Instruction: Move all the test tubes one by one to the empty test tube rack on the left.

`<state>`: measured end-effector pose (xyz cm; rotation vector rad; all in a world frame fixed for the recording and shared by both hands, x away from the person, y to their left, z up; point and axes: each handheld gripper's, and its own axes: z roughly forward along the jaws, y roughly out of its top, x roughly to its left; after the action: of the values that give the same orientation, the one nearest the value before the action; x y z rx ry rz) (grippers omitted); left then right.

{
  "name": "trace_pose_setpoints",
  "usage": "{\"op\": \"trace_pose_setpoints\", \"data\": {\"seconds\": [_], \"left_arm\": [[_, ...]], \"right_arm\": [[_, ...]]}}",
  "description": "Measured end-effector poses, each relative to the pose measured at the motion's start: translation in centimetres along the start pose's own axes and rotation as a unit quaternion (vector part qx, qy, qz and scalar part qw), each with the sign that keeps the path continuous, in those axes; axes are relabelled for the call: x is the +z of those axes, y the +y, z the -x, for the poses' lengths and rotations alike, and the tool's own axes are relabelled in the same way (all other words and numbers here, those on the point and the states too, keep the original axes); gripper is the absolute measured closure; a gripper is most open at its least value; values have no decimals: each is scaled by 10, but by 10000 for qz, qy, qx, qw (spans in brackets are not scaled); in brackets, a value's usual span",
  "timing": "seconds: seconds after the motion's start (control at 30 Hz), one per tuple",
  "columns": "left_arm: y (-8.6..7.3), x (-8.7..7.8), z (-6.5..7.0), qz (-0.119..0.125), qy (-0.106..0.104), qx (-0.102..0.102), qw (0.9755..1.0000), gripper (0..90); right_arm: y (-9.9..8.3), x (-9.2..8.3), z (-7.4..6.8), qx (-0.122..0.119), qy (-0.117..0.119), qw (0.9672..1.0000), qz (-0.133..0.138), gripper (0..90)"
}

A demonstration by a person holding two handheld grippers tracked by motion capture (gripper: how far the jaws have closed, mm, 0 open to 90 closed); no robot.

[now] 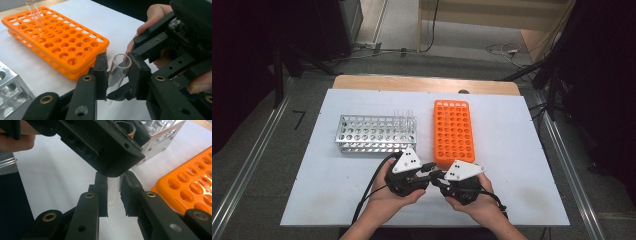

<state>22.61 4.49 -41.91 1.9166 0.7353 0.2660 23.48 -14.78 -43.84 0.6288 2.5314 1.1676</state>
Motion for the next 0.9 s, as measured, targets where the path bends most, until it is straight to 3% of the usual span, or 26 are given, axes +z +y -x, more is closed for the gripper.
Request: {"op": "trace_pose_setpoints", "data": {"seconds": [0.4, 0.6, 0.73, 0.9], "left_arm": [[3, 3, -1, -32, 125, 24, 9999, 755], [5, 1, -3, 16, 75, -18, 10000, 757], [7, -2, -7, 102, 44, -139, 9998, 757], [11, -7, -14, 171, 96, -205, 9996, 758]], "right_arm": [[-1, -1, 4, 77, -48, 10000, 28, 743], [-1, -2, 5, 110, -61, 9998, 141, 730], [-3, -3, 8, 194, -35, 9997, 176, 636], [-5, -6, 12, 275, -17, 9992, 302, 406]]}}
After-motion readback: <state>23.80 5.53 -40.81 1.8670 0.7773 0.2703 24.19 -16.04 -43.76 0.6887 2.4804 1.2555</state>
